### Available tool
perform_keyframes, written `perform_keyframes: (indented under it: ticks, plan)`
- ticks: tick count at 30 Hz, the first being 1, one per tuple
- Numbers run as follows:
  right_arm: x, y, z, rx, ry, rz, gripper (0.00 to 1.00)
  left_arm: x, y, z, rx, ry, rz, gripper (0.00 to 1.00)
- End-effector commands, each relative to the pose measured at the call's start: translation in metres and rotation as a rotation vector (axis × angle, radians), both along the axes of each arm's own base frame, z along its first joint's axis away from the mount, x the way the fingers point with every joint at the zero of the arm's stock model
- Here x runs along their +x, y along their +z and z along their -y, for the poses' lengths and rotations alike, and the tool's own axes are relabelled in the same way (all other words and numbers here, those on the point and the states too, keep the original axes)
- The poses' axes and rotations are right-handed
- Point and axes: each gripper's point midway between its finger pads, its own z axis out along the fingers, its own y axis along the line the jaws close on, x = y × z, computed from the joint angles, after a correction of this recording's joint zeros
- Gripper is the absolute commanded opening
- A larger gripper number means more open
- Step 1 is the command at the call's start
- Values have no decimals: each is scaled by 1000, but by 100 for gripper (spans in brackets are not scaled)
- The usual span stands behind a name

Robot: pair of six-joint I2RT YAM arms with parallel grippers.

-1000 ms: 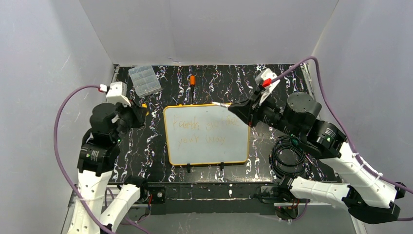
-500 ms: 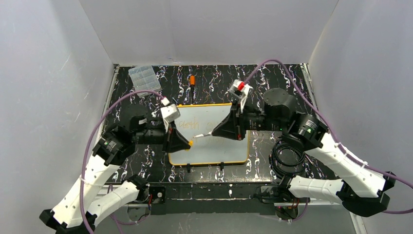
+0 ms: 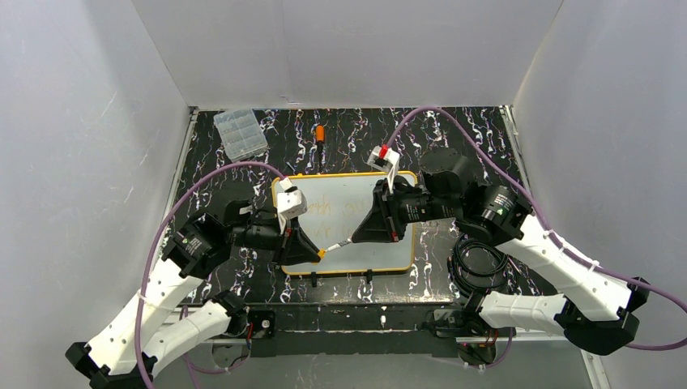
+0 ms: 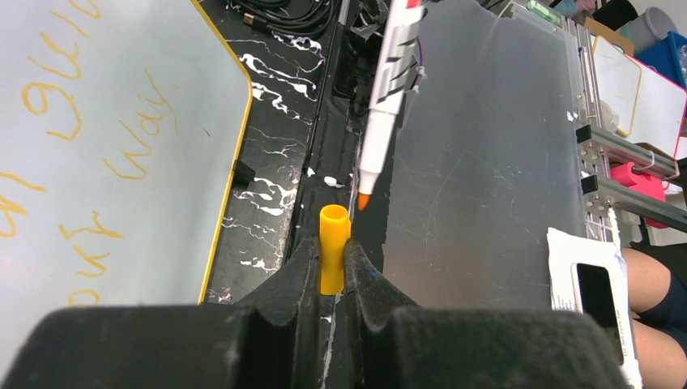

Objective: Write a sentence on the whiteboard
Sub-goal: Close the whiteboard marker at the center of the board.

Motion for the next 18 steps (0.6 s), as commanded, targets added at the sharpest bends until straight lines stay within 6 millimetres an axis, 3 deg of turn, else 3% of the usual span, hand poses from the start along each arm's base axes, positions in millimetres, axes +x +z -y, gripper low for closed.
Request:
perform_keyframes:
  ticks: [1,18]
  plan:
    - [-4,8,1,13,23,8,1,-9,7,1,-37,-51,24,0]
    - [-10,1,-4,-1,77,-19,1,-21,13,3,-44,-111,3,0]
